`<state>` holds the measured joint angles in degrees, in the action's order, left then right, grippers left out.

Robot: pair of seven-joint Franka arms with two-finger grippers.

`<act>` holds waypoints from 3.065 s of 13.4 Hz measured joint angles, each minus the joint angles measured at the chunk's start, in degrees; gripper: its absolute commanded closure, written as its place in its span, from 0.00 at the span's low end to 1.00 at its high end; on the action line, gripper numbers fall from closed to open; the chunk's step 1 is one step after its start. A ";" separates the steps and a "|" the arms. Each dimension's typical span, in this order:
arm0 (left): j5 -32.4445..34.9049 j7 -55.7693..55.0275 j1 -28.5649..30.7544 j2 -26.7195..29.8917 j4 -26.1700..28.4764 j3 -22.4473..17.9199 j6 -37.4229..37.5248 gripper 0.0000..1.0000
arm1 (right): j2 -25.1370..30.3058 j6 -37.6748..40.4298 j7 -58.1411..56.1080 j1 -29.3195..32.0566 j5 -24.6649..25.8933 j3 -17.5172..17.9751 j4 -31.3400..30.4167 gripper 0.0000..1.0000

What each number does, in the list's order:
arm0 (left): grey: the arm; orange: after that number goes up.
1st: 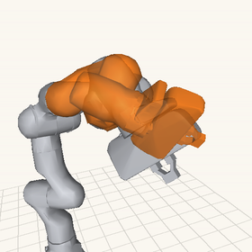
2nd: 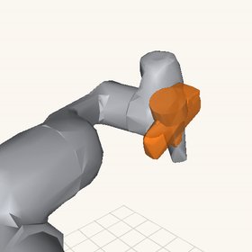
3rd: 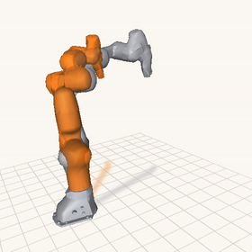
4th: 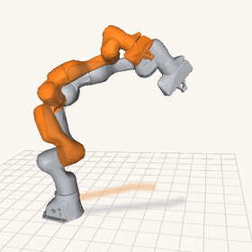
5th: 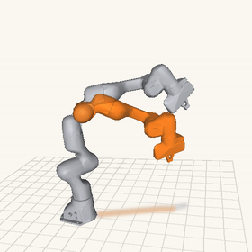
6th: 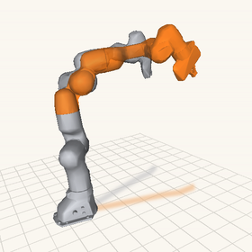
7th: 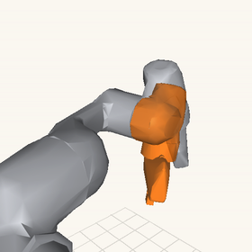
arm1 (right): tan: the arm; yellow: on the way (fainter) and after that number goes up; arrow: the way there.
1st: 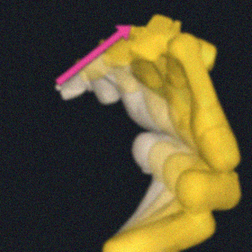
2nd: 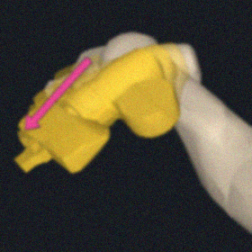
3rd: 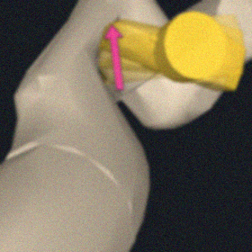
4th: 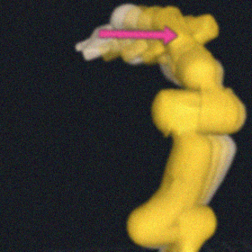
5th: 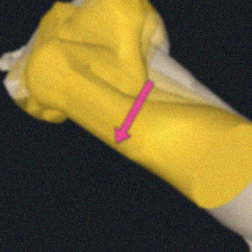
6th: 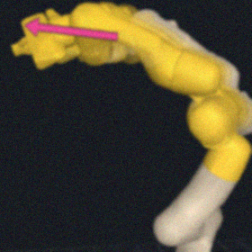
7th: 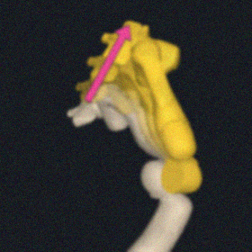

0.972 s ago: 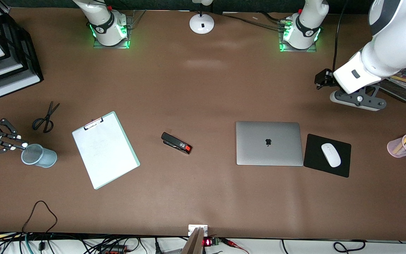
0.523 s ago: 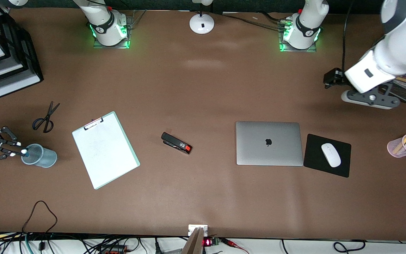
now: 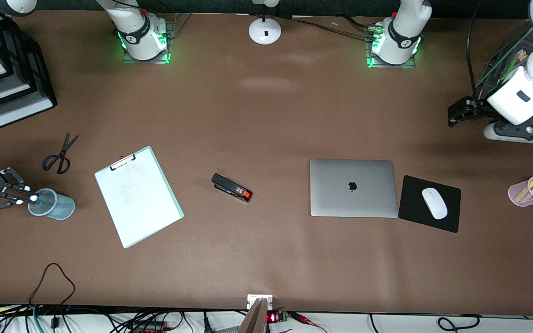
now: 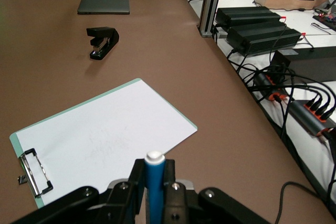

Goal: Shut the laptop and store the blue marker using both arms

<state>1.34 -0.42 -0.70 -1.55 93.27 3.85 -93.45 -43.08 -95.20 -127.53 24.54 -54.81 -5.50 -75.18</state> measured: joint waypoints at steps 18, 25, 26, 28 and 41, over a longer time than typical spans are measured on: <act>0.00 0.06 -0.86 4.13 4.93 -0.26 -2.23 0.00 | -8.30 -0.11 -1.09 3.50 -5.48 0.04 2.71 0.93; 0.00 0.06 -0.86 4.10 4.92 -0.26 -1.94 0.00 | -9.87 -0.50 -1.09 4.15 -5.48 0.04 3.48 0.91; 0.00 0.06 -0.86 4.10 4.92 -0.27 -1.91 0.00 | -10.04 -0.49 -1.09 4.16 -5.48 0.04 3.50 0.91; 0.00 0.06 -0.86 4.10 4.92 -0.35 -1.89 0.00 | -10.14 -0.33 -1.09 4.16 -5.18 0.04 3.50 0.67; 0.00 0.06 -0.86 4.10 4.90 -0.77 -0.68 0.00 | -5.07 13.24 19.83 4.26 5.78 -0.44 12.34 0.00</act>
<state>1.34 -0.36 -1.57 2.55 98.16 3.07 -94.13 -48.15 -81.96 -107.70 28.80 -49.03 -5.94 -62.84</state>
